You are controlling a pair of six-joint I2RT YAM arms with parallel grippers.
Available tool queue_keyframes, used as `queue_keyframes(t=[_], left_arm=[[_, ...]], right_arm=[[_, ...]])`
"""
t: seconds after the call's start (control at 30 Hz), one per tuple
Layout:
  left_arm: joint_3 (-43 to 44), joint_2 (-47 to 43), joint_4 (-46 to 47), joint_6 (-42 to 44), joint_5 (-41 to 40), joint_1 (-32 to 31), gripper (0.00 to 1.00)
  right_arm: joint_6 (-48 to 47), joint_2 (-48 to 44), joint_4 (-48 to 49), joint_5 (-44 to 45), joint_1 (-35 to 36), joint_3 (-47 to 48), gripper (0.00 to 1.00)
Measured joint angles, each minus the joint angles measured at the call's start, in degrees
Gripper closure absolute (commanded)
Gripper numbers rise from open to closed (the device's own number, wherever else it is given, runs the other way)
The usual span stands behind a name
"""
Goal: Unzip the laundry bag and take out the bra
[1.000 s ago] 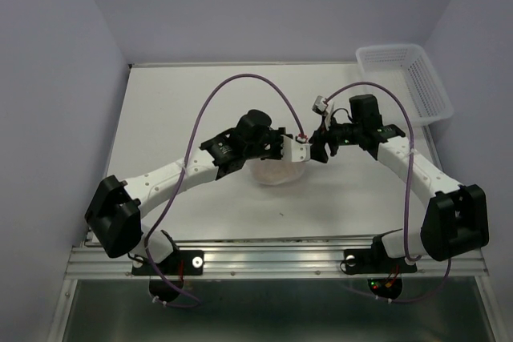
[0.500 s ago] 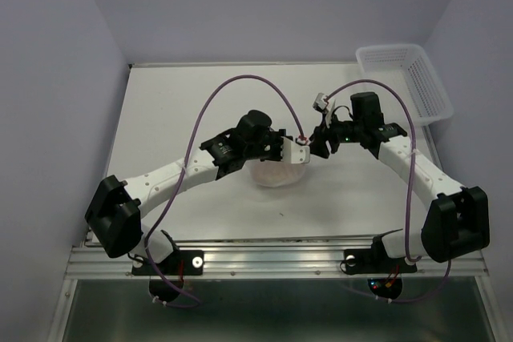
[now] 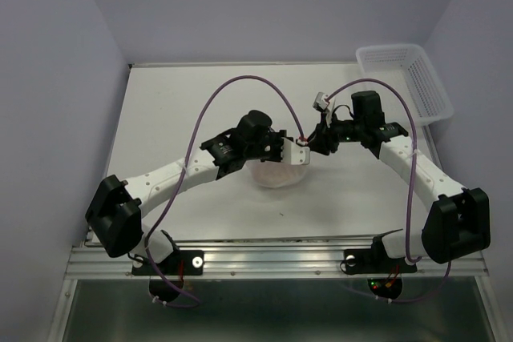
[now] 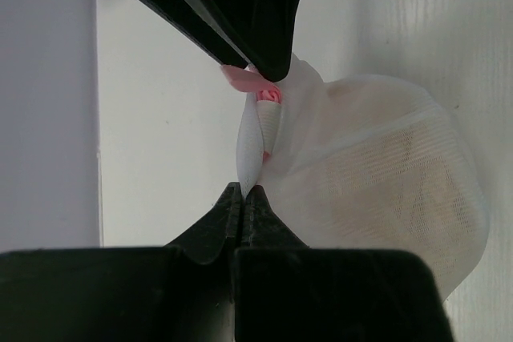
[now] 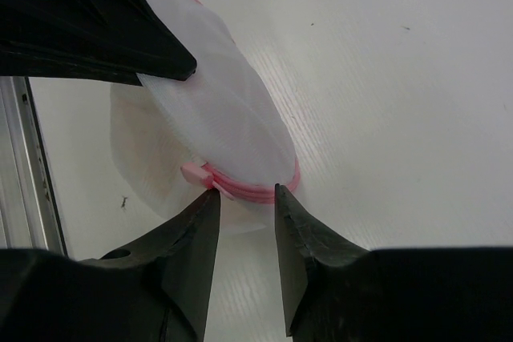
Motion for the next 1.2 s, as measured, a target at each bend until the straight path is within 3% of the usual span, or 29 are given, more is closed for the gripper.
queue_keyframes(t=[0.3,1.2], left_arm=[[0.0,1.16,-0.55,-0.07,0.46,0.0,1.0],[0.0,1.18,-0.85,-0.31,1.73,-0.02,1.0]], right_arm=[[-1.29,-0.7,0.02,-2.54,0.11,0.0,0.67],[-6.45,-0.31,-6.4,-1.81,0.81,0.0,0.66]])
